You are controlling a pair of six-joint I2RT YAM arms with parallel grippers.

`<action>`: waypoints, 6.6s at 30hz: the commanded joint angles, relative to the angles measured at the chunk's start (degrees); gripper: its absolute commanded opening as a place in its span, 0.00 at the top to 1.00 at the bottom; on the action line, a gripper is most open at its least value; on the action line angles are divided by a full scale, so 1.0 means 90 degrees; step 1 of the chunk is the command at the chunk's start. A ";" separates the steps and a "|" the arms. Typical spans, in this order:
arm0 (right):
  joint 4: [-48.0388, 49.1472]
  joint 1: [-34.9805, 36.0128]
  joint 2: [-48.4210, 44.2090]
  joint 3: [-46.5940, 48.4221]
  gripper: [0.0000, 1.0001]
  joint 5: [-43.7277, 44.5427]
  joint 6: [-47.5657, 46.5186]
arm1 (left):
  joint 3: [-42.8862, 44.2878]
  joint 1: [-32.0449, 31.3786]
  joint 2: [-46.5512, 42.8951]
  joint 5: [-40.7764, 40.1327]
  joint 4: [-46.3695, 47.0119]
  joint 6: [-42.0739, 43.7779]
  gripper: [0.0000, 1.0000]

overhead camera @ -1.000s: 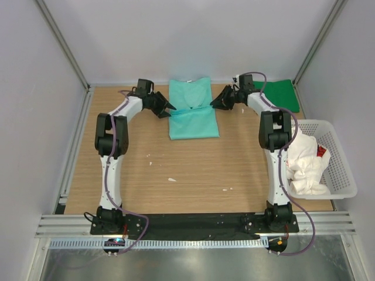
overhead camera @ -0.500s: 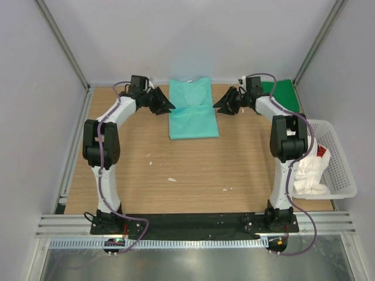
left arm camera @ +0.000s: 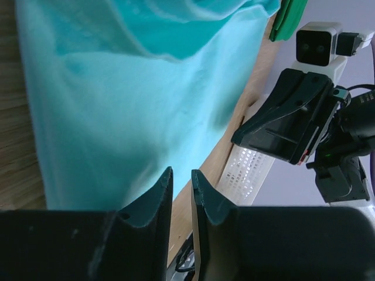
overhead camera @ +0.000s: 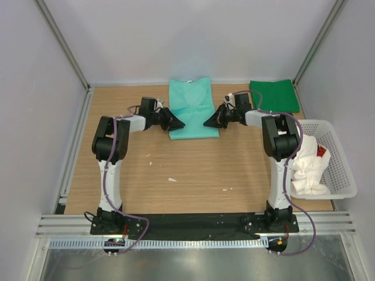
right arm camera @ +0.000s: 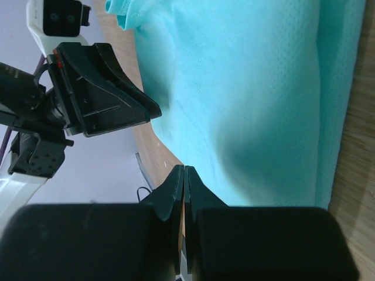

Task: Fold and stack the t-shirts
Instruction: Fold the tshirt

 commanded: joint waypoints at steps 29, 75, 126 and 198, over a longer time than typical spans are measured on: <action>-0.0839 -0.0354 -0.2647 -0.4533 0.96 -0.0323 -0.1755 | -0.4250 -0.0556 -0.2865 -0.0126 -0.0458 0.0875 0.78; -0.0995 0.0027 -0.0391 -0.0433 0.94 0.0448 -0.1167 | -0.2171 0.0137 -0.1401 0.0694 0.1007 0.0649 0.77; 0.0897 0.1180 -0.2376 -0.4825 0.95 -0.0324 -0.0955 | -0.4289 -0.1484 -0.2207 -0.0205 0.1424 0.0017 0.89; -0.0396 0.0418 -0.5128 -0.5136 0.35 0.2049 0.0068 | -0.6249 -0.0439 -0.6813 -0.2070 -0.0081 -0.1856 0.41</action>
